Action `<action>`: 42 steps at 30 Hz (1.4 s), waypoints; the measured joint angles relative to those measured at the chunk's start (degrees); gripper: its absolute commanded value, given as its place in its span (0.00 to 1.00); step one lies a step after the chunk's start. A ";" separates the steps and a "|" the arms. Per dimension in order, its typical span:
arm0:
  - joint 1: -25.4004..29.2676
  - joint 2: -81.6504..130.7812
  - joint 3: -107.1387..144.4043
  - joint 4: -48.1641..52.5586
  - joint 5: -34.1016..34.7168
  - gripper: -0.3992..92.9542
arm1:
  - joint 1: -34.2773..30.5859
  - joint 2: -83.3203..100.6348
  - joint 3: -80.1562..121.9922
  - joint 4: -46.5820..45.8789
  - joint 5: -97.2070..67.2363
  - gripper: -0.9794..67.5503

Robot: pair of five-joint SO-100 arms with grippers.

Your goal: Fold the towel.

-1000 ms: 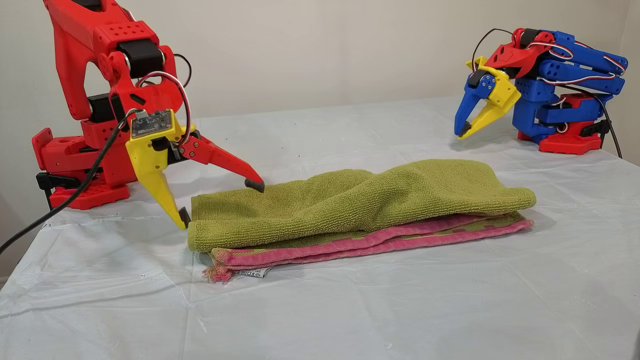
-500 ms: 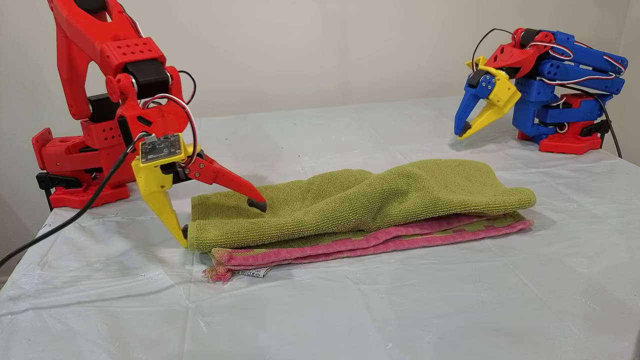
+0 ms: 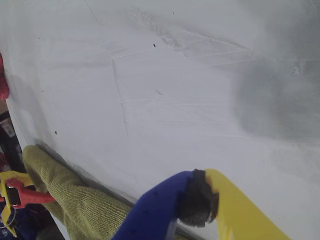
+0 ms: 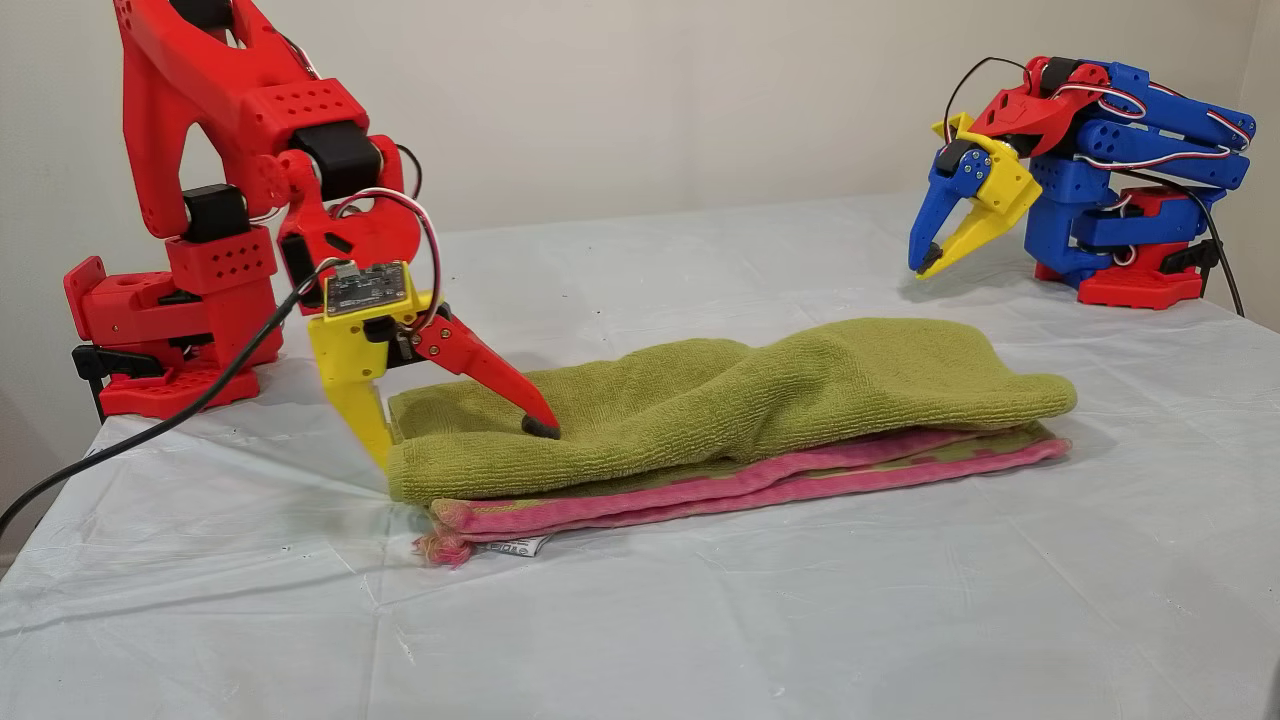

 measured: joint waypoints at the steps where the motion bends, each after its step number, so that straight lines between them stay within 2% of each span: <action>1: -0.53 -0.44 -0.53 0.18 0.26 0.39 | 0.00 0.00 0.00 0.00 0.00 0.02; 2: -1.32 -0.97 -1.14 0.53 0.53 0.34 | 0.00 0.00 0.00 0.00 0.00 0.02; 4: -2.55 -1.58 -2.11 0.88 0.70 0.08 | 0.00 0.00 0.00 0.00 0.00 0.02; 5: -3.16 -1.76 -2.64 0.88 0.70 0.01 | 0.00 0.00 0.00 0.00 0.00 0.02; 10: -7.03 -2.11 -6.94 6.06 1.58 0.01 | 0.00 0.00 0.00 0.00 0.00 0.02; 16: -8.35 -1.23 -9.05 11.16 3.87 0.01 | 0.00 0.00 0.00 0.00 0.00 0.02; 28: -13.71 -6.94 -34.54 42.01 12.30 0.01 | 0.00 0.00 0.00 0.00 0.00 0.02; 35: -16.61 -19.86 -59.94 59.94 20.57 0.01 | 0.00 0.00 0.00 0.00 0.00 0.02; 42: -16.96 -32.61 -89.56 66.80 29.18 0.01 | 0.00 0.00 0.00 0.00 0.00 0.02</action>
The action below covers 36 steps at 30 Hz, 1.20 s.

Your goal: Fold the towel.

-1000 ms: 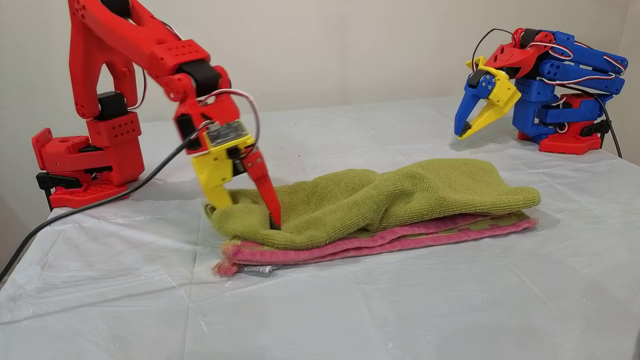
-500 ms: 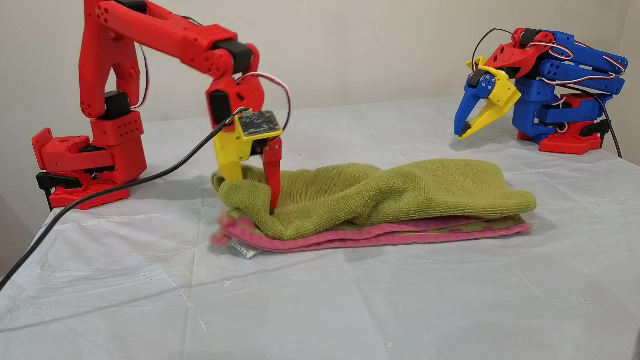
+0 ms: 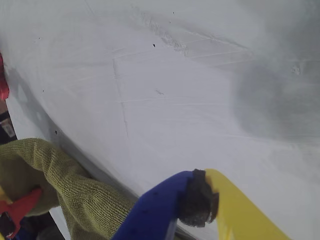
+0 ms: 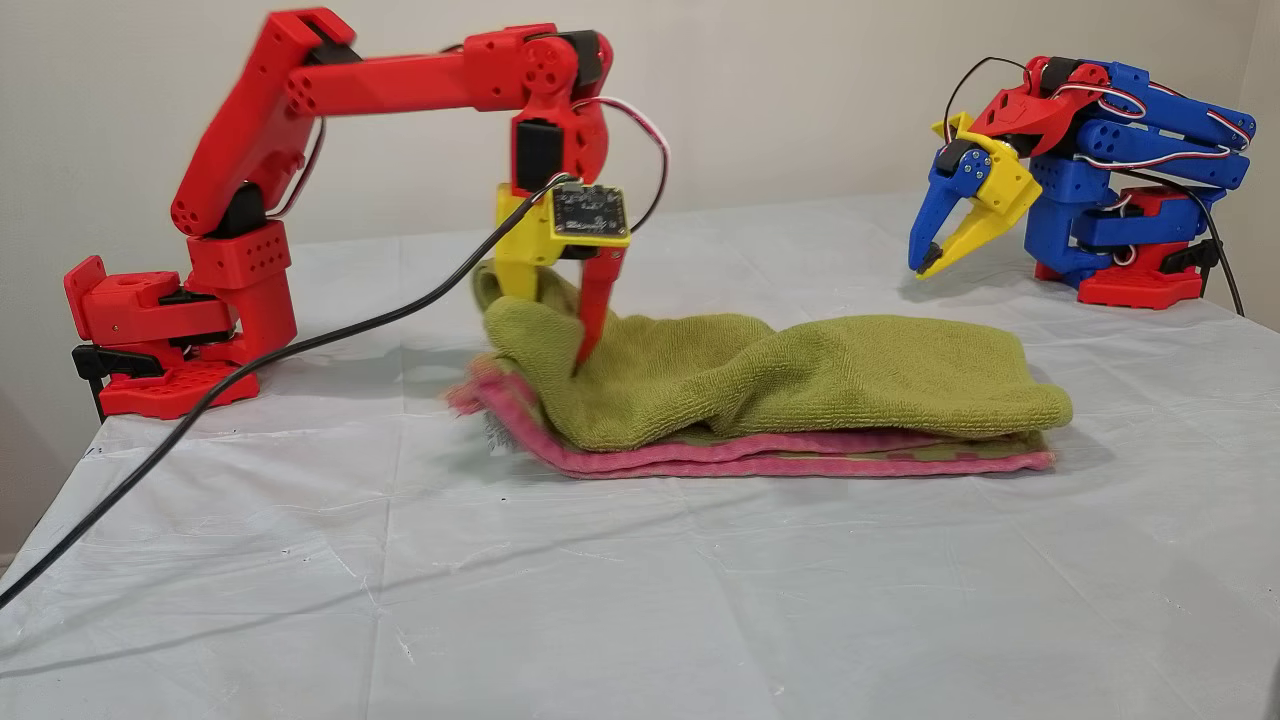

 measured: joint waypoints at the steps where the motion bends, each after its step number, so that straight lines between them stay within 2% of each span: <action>1: 0.00 -0.35 -3.16 0.00 1.58 0.01 | 0.00 0.00 0.00 0.00 0.00 0.02; 11: -0.18 -0.18 -16.00 0.26 10.28 0.01 | 0.00 0.00 0.00 0.00 0.00 0.02; 16: -1.41 5.98 -11.95 0.18 8.88 0.01 | 0.00 0.00 0.00 0.00 0.00 0.02; 30: -2.90 38.41 20.39 0.18 1.85 0.01 | 0.00 0.00 0.00 0.00 0.00 0.02; 36: -5.10 35.77 16.26 0.18 9.32 0.01 | 0.00 0.00 0.00 0.00 0.00 0.02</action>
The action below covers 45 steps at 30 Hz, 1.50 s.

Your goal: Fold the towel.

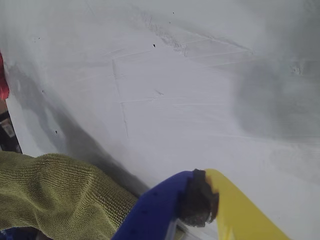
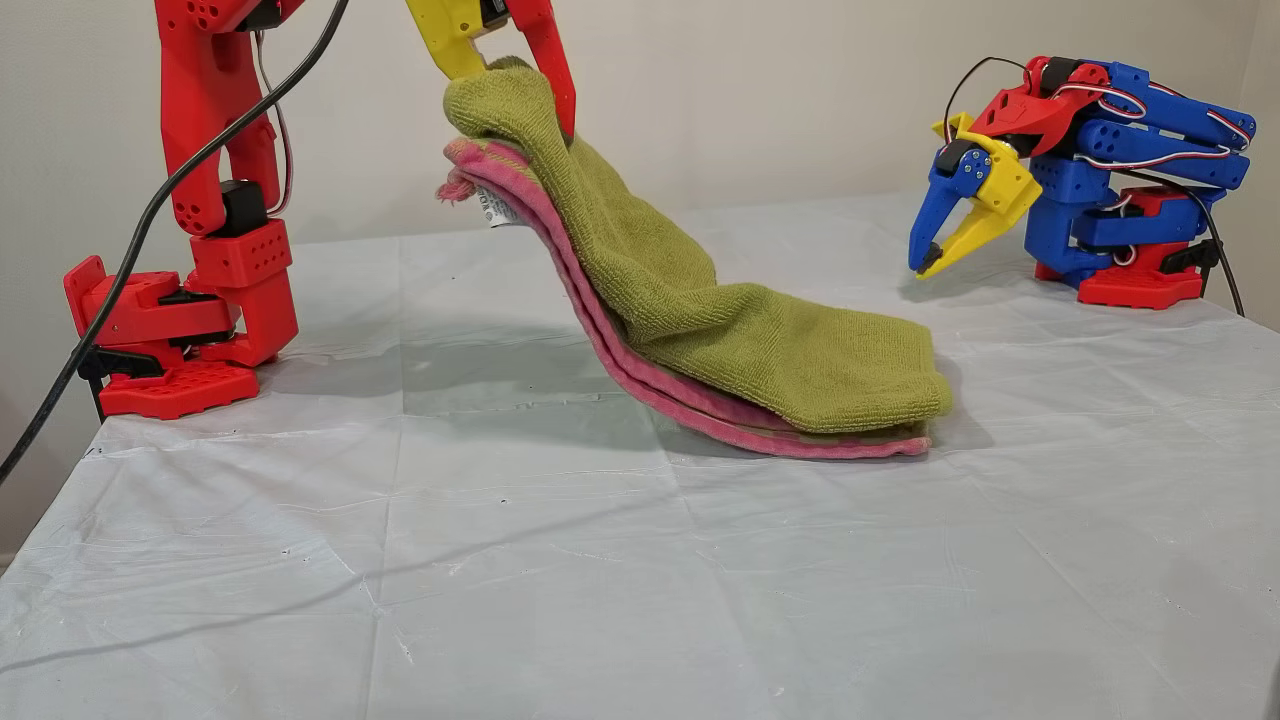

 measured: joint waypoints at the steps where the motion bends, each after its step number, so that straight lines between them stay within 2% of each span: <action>1: -0.70 -2.02 -2.72 0.00 2.37 0.01 | 0.00 0.00 0.00 0.00 0.00 0.02; 6: -3.08 -14.33 -18.02 0.00 12.22 0.01 | 0.00 0.00 0.00 0.00 0.00 0.02; 14: -3.69 -35.95 -47.29 -0.44 21.62 0.01 | 0.00 0.00 0.00 0.00 0.00 0.02; 23: -3.69 -43.68 -52.73 -10.20 30.41 0.01 | 0.00 0.00 0.00 0.00 0.00 0.02; 35: -2.99 -55.63 -53.09 -25.22 37.35 0.13 | 0.00 0.00 0.00 0.00 0.00 0.02; 41: -2.46 -62.23 -53.00 -37.71 37.97 0.36 | 0.00 -0.09 0.00 0.00 0.00 0.02; 45: -2.29 -65.83 -53.00 -44.03 38.41 0.40 | 0.00 -0.09 0.00 0.00 0.00 0.02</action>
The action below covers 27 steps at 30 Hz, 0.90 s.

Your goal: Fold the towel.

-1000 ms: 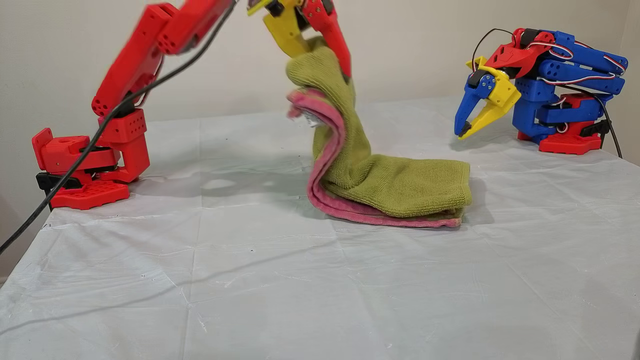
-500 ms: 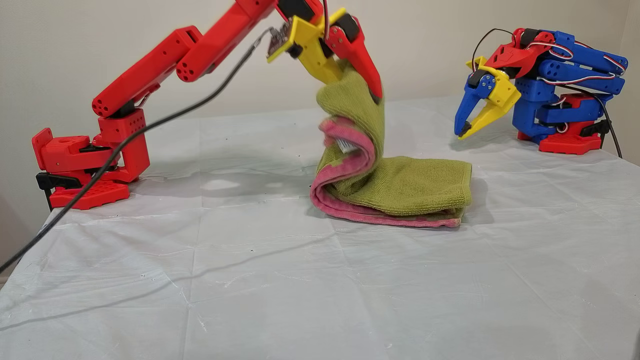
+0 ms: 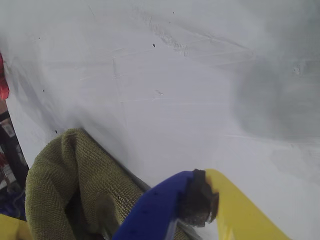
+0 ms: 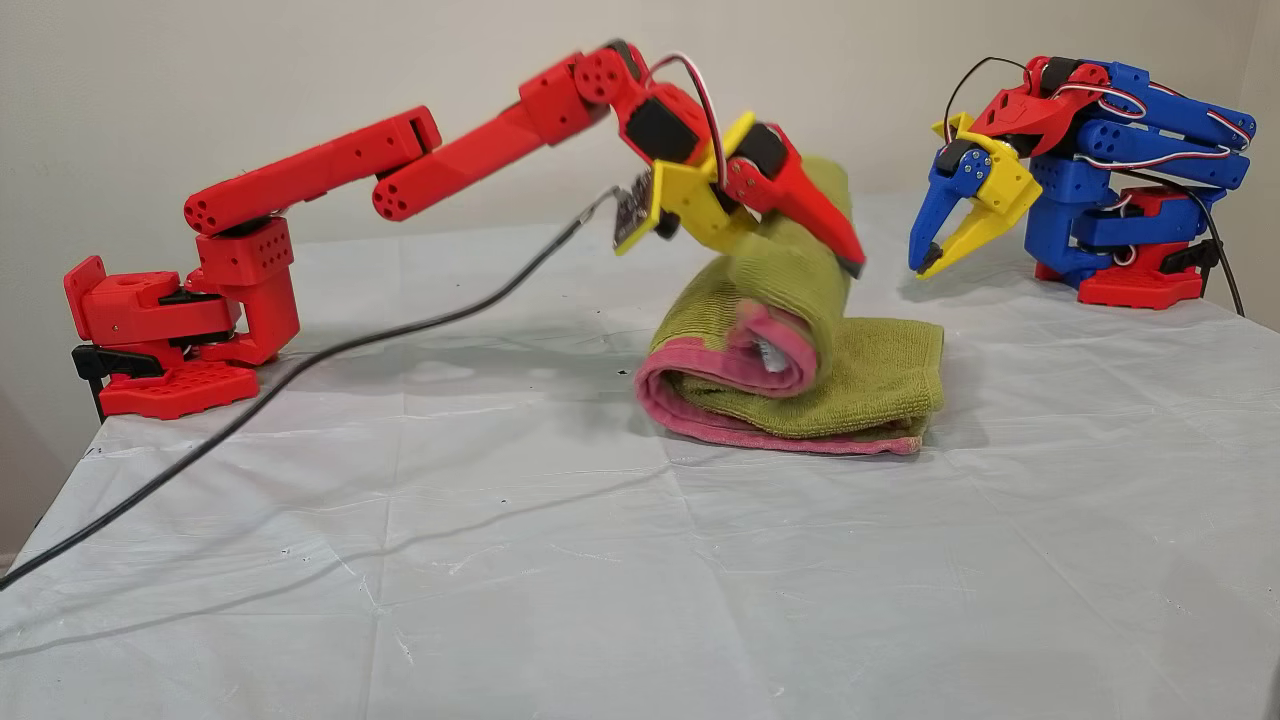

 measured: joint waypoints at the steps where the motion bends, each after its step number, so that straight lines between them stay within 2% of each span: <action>1: 0.00 -0.62 0.00 -1.23 0.00 0.42 | 0.00 0.00 0.00 0.00 0.00 0.02; 6: 0.18 -3.16 0.00 -6.42 0.00 0.55 | 0.00 0.00 0.00 0.00 0.00 0.02; 15: 0.26 -3.87 0.00 -8.53 -1.05 0.54 | 0.00 0.00 0.00 0.00 0.00 0.02; 17: 0.26 -3.87 0.00 -7.56 -0.97 0.49 | 0.00 0.00 0.00 0.00 0.00 0.02; 19: 0.26 -3.87 0.00 -5.98 -0.97 0.39 | 0.00 0.00 0.00 0.00 0.00 0.02; 23: 0.26 -2.11 0.00 -0.97 0.26 0.02 | 0.00 0.00 0.00 0.00 0.00 0.02; 27: 0.44 2.99 0.00 6.33 1.76 0.01 | 0.00 0.00 0.00 0.00 0.00 0.02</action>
